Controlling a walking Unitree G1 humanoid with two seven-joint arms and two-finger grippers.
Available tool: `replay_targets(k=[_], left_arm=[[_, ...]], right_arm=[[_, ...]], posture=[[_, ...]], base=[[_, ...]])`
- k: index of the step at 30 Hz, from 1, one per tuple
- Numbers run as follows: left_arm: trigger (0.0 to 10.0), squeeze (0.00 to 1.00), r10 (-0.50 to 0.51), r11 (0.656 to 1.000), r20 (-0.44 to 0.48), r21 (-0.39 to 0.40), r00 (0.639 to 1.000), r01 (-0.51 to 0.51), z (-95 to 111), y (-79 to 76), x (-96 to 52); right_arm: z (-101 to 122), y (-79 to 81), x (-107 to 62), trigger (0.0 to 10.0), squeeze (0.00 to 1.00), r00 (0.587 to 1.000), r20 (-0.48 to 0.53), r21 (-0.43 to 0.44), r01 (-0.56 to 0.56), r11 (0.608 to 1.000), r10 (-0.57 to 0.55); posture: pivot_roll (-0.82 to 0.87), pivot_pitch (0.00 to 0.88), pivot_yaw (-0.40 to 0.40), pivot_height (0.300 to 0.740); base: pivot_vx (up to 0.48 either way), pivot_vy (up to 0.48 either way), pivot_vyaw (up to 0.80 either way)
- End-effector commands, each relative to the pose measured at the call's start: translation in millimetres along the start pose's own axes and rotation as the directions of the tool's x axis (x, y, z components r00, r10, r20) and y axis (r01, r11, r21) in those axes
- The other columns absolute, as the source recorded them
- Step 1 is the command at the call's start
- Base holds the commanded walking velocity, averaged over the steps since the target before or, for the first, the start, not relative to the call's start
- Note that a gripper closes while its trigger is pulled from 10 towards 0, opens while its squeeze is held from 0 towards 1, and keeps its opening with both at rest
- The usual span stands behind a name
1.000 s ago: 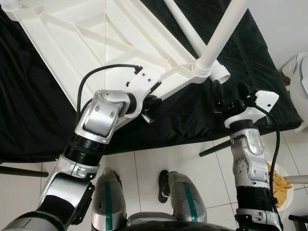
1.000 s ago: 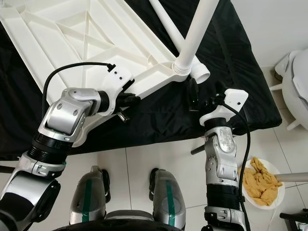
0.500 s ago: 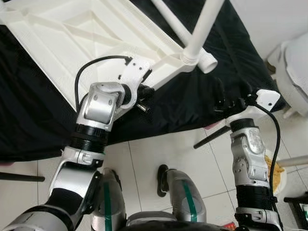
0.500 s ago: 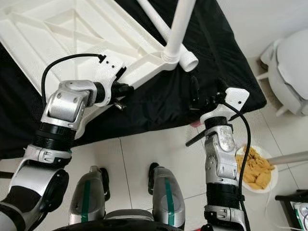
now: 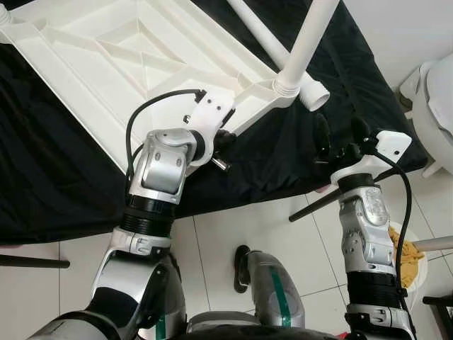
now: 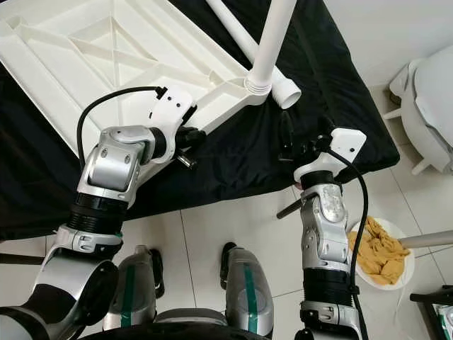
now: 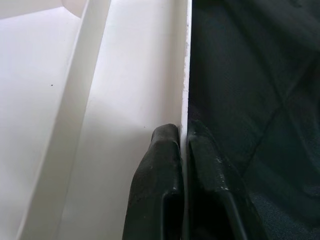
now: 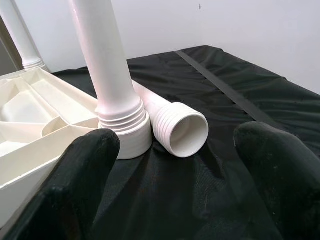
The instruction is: Building children table
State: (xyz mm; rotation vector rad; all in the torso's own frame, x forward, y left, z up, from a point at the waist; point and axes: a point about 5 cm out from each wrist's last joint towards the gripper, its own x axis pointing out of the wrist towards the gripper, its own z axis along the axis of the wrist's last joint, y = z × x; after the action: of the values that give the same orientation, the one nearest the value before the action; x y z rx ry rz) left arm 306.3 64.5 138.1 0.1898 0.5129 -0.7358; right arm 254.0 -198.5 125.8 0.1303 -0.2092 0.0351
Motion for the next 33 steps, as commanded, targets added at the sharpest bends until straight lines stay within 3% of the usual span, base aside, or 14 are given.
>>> replay_targets(k=[1,5,8,10,13,15,20,26,33], left_arm=[[10.0,0.0,0.479,0.871,-0.136,-0.047,0.867,-0.488,-32,27.0,-3.5],[10.0,0.0,0.482,0.869,-0.147,-0.05,0.864,-0.493,-34,23.3,-1.2],[10.0,0.0,0.512,0.85,-0.143,-0.061,0.847,-0.524,-32,30.0,-3.2],[10.0,0.0,0.568,0.806,-0.146,-0.1,0.81,-0.584,-31,42.3,-8.5],[10.0,0.0,0.596,0.781,-0.148,-0.12,0.789,-0.613,-30,48.3,-11.9],[10.0,0.0,0.645,0.736,-0.148,-0.143,0.75,-0.662,-31,57.6,-17.7],[10.0,0.0,0.679,0.701,-0.161,-0.146,0.716,-0.698,-34,65.2,-21.2],[10.0,0.0,0.682,0.699,-0.165,-0.137,0.712,-0.702,-36,65.9,-21.9],[10.0,0.0,0.661,0.722,-0.156,-0.136,0.734,-0.679,-34,55.1,-18.9]], right_arm=[[-3,-2.2,-1.6,10.0,0.0,1.0,-0.01,-0.008,0.009,1.0,-0.009],[-3,-2.6,-1.4,10.0,0.0,1.0,-0.01,-0.009,0.012,1.0,-0.012],[-3,-2.7,-0.8,10.0,0.0,1.0,-0.009,-0.01,0.012,1.0,-0.012],[-3,-2.7,-0.1,10.0,0.0,1.0,-0.008,-0.011,0.011,1.0,-0.011],[-3,-2.6,0.4,10.0,0.0,1.0,-0.006,-0.011,0.01,1.0,-0.01],[-3,-2.4,0.9,10.0,0.0,1.0,-0.005,-0.012,0.008,1.0,-0.008],[-3,-2.0,1.5,10.0,0.0,1.0,-0.002,-0.014,0.008,1.0,-0.008],[-3,-1.7,1.8,10.0,0.0,1.0,-0.001,-0.015,0.009,1.0,-0.009],[-3,-1.6,2.6,10.0,0.0,1.0,0.001,-0.016,0.009,1.0,-0.009]], posture=[[0.0,0.091,-0.047,0.74],[0.0,0.09,-0.048,0.74],[0.0,0.089,-0.048,0.74],[0.0,0.086,-0.049,0.74],[0.0,0.084,-0.049,0.74],[0.0,0.082,-0.049,0.74],[0.0,0.081,-0.047,0.74],[0.0,0.08,-0.045,0.74],[0.0,0.086,-0.045,0.74]], base=[[0.0,0.0,0.0],[0.0,0.0,0.0],[0.0,0.0,0.0],[0.0,0.0,0.0],[0.0,0.0,0.0],[0.0,0.0,0.0],[0.0,0.0,0.0],[0.0,0.0,0.0],[0.0,0.0,0.0]])
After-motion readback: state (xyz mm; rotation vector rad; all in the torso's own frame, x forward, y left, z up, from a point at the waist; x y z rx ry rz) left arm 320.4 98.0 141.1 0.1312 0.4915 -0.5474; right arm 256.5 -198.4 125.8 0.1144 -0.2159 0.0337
